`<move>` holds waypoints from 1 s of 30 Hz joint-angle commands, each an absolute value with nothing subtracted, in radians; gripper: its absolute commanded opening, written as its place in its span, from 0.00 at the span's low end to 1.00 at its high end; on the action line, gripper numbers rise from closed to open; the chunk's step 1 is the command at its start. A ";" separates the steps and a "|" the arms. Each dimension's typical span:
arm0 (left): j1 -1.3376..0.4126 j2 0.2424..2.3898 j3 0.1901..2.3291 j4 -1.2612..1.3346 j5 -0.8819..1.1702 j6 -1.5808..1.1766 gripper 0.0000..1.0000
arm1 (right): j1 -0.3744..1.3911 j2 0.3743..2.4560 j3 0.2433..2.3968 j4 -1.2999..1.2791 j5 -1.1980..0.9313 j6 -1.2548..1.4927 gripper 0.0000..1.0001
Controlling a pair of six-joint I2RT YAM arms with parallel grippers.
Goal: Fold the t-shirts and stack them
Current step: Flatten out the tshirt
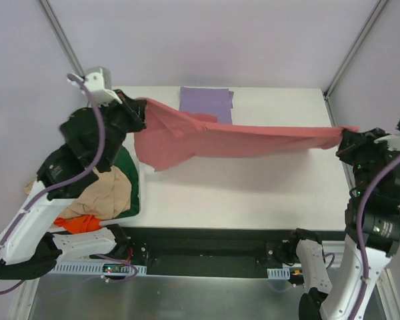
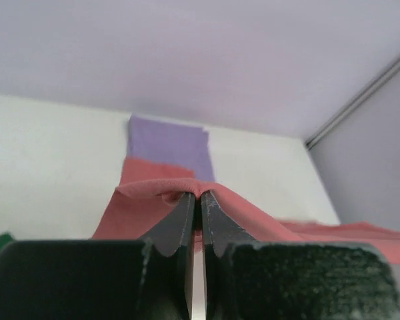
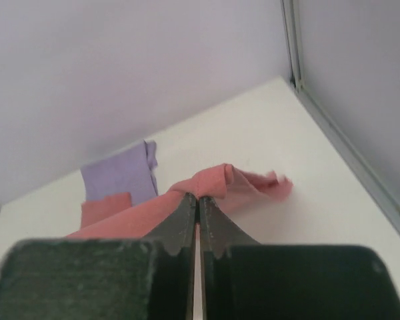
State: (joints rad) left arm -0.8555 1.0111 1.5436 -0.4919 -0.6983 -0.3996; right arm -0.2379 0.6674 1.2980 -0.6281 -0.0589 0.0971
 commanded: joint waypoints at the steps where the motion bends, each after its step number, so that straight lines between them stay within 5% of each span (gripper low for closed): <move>1: -0.845 1.011 1.759 -0.383 -0.531 -0.146 0.00 | -0.239 0.684 1.562 -0.681 -0.018 0.037 0.00; 10: -0.847 1.034 2.097 -0.382 -0.258 -0.029 0.00 | -0.239 0.817 2.092 -0.813 -0.008 -0.046 0.00; 16: -0.845 1.118 2.318 -0.382 -0.173 0.031 0.00 | -0.239 0.841 2.194 -0.798 -0.006 -0.054 0.00; 24: -0.847 1.241 2.297 -0.220 -0.412 0.187 0.00 | -0.239 0.885 2.065 -0.710 0.011 -0.020 0.00; 27: -0.833 1.310 2.174 -0.057 -0.618 0.306 0.00 | -0.239 0.879 1.886 -0.626 -0.035 0.030 0.00; 30: -0.673 1.391 2.070 -0.044 -0.611 0.222 0.00 | -0.239 0.890 1.645 -0.511 -0.078 0.080 0.00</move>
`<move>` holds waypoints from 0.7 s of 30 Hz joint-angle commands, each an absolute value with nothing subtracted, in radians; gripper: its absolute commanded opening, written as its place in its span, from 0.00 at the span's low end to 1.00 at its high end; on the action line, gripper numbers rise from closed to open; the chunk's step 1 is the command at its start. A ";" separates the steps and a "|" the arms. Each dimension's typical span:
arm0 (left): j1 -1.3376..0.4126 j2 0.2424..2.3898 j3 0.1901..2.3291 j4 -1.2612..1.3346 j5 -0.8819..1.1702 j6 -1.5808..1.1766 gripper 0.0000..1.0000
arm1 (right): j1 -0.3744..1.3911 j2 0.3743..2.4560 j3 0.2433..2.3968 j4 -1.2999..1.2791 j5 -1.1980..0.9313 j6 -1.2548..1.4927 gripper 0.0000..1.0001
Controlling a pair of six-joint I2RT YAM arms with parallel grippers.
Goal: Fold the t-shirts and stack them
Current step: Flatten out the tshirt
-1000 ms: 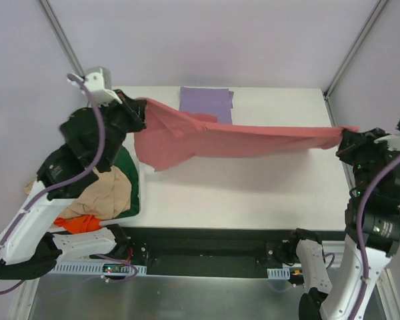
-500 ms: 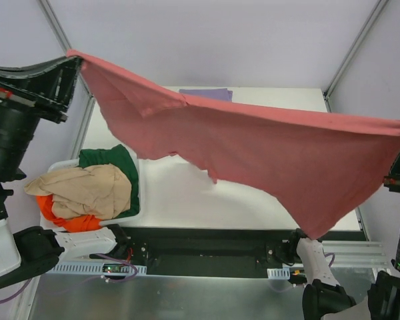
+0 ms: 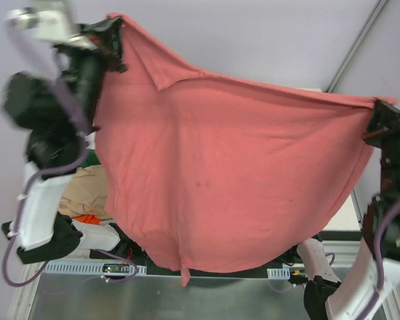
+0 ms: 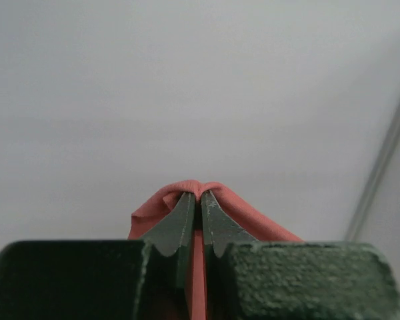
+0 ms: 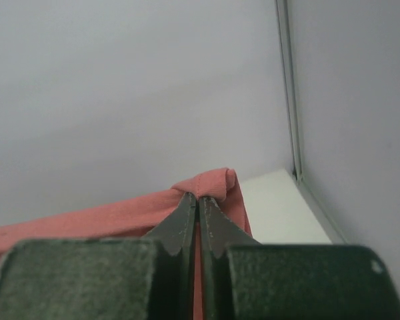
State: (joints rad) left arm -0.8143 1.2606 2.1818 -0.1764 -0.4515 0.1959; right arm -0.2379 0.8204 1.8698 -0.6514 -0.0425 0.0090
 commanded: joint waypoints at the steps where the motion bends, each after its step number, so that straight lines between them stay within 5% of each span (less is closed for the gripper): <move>1: -0.607 1.417 2.045 -0.070 -0.586 0.157 0.00 | -0.239 0.903 1.584 -0.470 -0.099 0.096 0.00; 10: -0.388 1.915 1.949 -0.072 -0.321 0.005 0.00 | -0.235 1.326 1.212 -0.158 -0.208 0.138 0.00; 21: -0.344 2.339 2.125 -0.074 -0.242 -0.075 0.00 | -0.160 1.983 1.515 -0.147 -0.288 0.112 0.00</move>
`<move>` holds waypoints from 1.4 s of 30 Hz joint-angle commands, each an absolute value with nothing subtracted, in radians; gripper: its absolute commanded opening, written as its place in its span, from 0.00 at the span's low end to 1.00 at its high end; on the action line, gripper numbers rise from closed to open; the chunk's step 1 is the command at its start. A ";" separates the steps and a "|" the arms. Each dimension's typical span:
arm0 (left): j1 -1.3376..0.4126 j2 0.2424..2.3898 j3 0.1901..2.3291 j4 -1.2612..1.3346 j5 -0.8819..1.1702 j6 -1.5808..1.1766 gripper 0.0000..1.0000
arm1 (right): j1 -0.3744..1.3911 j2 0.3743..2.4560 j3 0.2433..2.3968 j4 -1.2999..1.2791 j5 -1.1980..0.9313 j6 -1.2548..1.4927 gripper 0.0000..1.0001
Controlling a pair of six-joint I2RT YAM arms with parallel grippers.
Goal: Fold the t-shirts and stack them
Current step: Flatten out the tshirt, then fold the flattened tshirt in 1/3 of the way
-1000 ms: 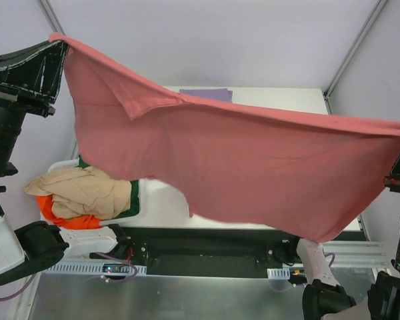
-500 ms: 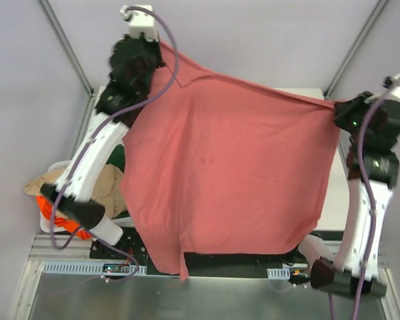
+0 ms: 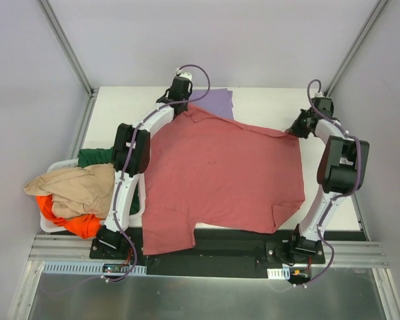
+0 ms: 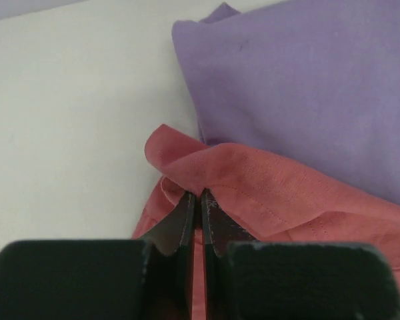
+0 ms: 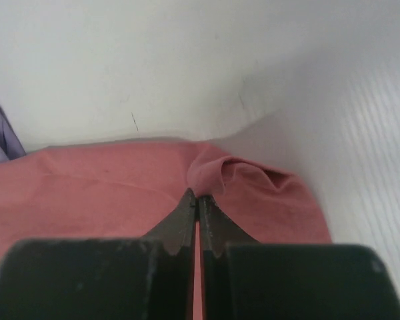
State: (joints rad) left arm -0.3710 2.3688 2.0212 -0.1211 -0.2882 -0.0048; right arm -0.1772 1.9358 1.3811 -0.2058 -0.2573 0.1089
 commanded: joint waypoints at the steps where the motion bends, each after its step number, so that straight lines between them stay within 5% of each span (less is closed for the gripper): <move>1: -0.338 2.347 2.129 -0.075 -0.236 -0.086 0.00 | -0.155 2.003 1.534 -0.153 -0.288 0.110 0.00; 15: -0.331 2.198 2.014 -0.103 -0.172 -0.149 0.00 | -0.146 1.956 1.578 -0.293 -0.226 0.098 0.01; 42: -0.439 1.551 1.295 -0.409 -0.359 -0.541 0.00 | -0.167 1.753 1.476 -0.635 -0.132 -0.051 0.00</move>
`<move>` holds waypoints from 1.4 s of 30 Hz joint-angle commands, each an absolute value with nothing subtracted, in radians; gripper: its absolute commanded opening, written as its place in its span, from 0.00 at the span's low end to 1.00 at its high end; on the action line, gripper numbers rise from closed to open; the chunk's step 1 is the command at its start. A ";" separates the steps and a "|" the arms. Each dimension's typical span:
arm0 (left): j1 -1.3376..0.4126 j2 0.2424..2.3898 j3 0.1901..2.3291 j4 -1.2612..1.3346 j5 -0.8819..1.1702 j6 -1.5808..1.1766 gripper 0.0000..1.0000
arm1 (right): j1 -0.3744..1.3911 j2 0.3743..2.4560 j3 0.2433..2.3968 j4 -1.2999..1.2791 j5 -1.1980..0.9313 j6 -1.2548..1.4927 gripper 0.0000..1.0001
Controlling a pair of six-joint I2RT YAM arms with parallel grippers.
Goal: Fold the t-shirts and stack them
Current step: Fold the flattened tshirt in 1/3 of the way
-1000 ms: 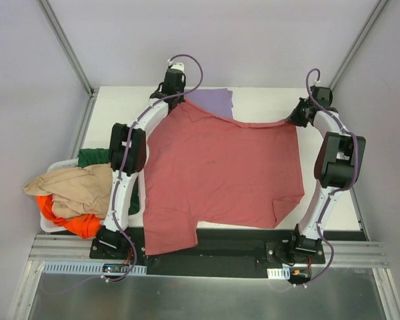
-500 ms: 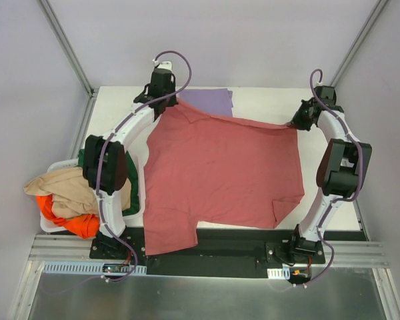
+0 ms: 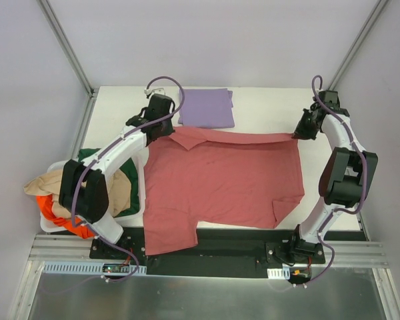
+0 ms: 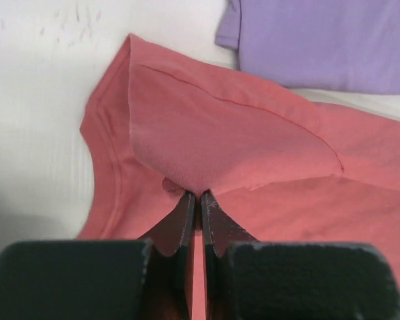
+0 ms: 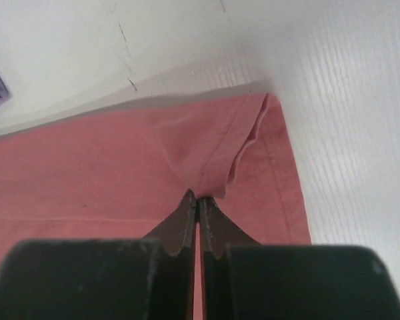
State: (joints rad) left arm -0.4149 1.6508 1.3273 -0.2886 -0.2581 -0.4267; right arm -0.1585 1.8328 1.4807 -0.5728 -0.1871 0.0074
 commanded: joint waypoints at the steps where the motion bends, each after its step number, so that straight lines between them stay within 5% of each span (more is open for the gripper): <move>1: -0.440 1.540 1.287 -0.435 -0.357 -0.567 0.00 | -0.167 1.752 1.479 -0.637 -0.136 -0.055 0.00; 22: -0.474 1.502 1.077 -0.578 -0.189 -0.699 0.00 | -0.167 1.769 1.422 -0.729 -0.011 -0.097 0.03; 24: -0.474 1.523 1.086 -0.577 -0.170 -0.698 0.00 | -0.166 1.769 1.401 -0.713 -0.018 -0.087 0.11; 27: -0.474 1.548 1.111 -0.578 -0.167 -0.693 0.00 | -0.157 1.753 1.376 -0.680 -0.044 -0.097 0.46; 31: -0.472 1.569 1.149 -0.577 -0.170 -0.690 0.00 | -0.127 1.700 1.358 -0.655 -0.066 -0.120 0.69; 35: -0.460 1.614 1.224 -0.571 -0.143 -0.672 0.00 | -0.066 1.605 1.284 -0.585 -0.178 -0.121 0.78; 42: -0.394 1.775 1.416 -0.558 -0.098 -0.630 0.00 | 0.288 1.483 1.148 -0.381 -0.325 -0.101 0.76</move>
State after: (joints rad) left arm -0.4358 1.6951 1.3041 -0.5610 -0.1444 -0.6659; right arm 0.0895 1.5517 1.2072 -0.5354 -0.1967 -0.1101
